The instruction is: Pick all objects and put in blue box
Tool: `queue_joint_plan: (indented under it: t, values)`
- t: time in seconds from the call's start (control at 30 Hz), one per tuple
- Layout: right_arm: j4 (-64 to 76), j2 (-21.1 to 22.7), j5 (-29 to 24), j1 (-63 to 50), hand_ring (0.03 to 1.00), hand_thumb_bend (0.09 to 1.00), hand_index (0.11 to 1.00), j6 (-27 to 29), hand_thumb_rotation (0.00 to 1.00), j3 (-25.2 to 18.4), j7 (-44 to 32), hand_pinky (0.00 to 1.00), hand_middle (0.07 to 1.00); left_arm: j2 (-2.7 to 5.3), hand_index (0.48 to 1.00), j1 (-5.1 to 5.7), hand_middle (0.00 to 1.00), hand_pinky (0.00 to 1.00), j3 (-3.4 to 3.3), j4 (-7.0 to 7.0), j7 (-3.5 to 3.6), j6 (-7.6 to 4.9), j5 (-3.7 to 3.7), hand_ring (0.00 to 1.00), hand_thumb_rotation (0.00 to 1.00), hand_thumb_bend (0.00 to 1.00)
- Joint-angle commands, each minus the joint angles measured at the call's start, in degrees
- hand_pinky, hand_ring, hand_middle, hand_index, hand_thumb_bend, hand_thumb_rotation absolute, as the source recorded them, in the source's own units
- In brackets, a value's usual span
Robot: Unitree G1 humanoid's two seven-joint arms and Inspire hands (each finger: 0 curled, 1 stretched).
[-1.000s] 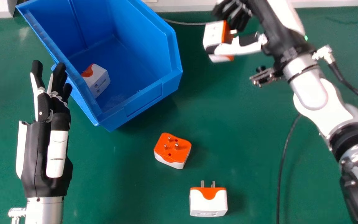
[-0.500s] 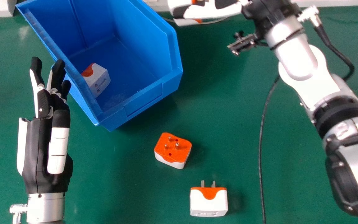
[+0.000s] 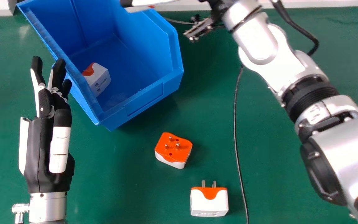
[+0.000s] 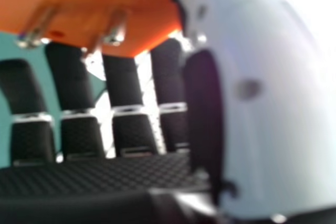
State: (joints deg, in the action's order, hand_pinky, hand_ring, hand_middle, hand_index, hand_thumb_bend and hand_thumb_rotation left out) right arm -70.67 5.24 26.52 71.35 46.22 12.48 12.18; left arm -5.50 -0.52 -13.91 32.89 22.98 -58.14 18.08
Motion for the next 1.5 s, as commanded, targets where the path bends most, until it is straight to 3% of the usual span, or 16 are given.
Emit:
queue_joint_plan:
  t: [0.0, 0.07, 0.2, 0.43, 0.57, 0.77, 0.97, 1.1, 1.23, 1.37, 1.47]
  values:
    - [0.19, -0.98, -0.13, 4.23, 0.414, 0.517, 0.514, -0.58, 0.0, 0.25, 1.76, 0.35, 0.496, -0.06, 0.953, -0.34, 0.98, 1.0, 0.24, -0.7, -0.36, -0.9, -0.76, 1.0, 0.87, 0.78]
    - [-0.32, -1.83, 0.41, 4.87, 0.412, 0.517, 0.515, -1.43, 0.0, 0.62, 2.34, 0.35, 0.497, -0.04, 0.953, -0.28, 0.98, 1.0, 0.35, -0.99, -0.76, -0.75, -1.02, 1.0, 0.87, 0.79]
    - [-1.64, -3.37, 1.47, 6.04, 0.411, 0.517, 0.516, -3.9, 0.0, 1.63, 3.32, 0.35, 0.497, -0.17, 0.952, -0.72, 0.98, 1.0, 0.4, -0.19, -1.25, -1.12, -1.39, 0.99, 0.87, 0.79]
    - [-3.86, -4.64, 4.58, 6.81, 0.407, 0.517, 0.52, -8.88, 0.0, 4.59, 6.02, 0.37, 0.494, -0.46, 0.95, -0.86, 0.97, 1.0, 0.46, 0.16, -1.0, -1.32, -0.78, 0.99, 0.87, 0.8]
    - [-4.67, -4.96, 6.02, 6.75, 0.407, 0.517, 0.522, -11.56, 0.0, 5.88, 7.21, 0.37, 0.492, -0.54, 0.949, -0.52, 0.97, 1.0, 0.32, -0.28, -1.35, -1.44, -1.02, 0.99, 0.87, 0.81]
    - [-5.95, -5.72, 6.69, 7.04, 0.407, 0.517, 0.523, -15.84, 0.0, 6.68, 7.06, 0.37, 0.49, -0.48, 0.948, -1.02, 0.97, 1.0, 0.33, 0.81, -2.21, -2.5, -2.51, 0.98, 0.87, 0.81]
    - [-6.44, -6.82, 6.56, 7.09, 0.409, 0.517, 0.52, -17.85, 0.0, 6.3, 6.24, 0.38, 0.488, -0.55, 0.938, -0.15, 0.97, 1.0, 0.51, -0.57, -2.83, -1.85, -3.14, 0.98, 0.87, 0.81]
    - [-6.78, -7.88, 5.26, 6.85, 0.412, 0.518, 0.514, -18.5, 0.0, 4.99, 3.97, 0.4, 0.486, -0.35, 0.932, -0.02, 0.97, 1.0, 1.01, -0.81, -2.71, -1.81, -2.74, 0.98, 0.87, 0.81]
    - [-7.01, -8.66, 5.63, 6.34, 0.417, 0.519, 0.509, -19.31, 0.0, 4.95, 3.63, 0.4, 0.485, -0.17, 0.927, -0.31, 0.96, 1.0, 0.98, -0.06, -3.28, -2.59, -3.44, 0.98, 0.87, 0.81]
    - [-7.06, -9.34, 6.8, 6.07, 0.422, 0.52, 0.505, -19.91, 0.0, 5.86, 4.88, 0.41, 0.486, -0.15, 0.924, -0.07, 0.96, 1.0, 1.1, -0.29, -3.2, -2.8, -3.0, 0.97, 0.87, 0.81]
    - [-7.1, -9.85, 6.7, 6.03, 0.426, 0.52, 0.503, -19.96, 0.0, 5.79, 3.8, 0.41, 0.485, -0.12, 0.921, -0.29, 0.96, 1.0, 1.11, 0.11, -3.33, -2.82, -3.2, 0.97, 0.87, 0.81]
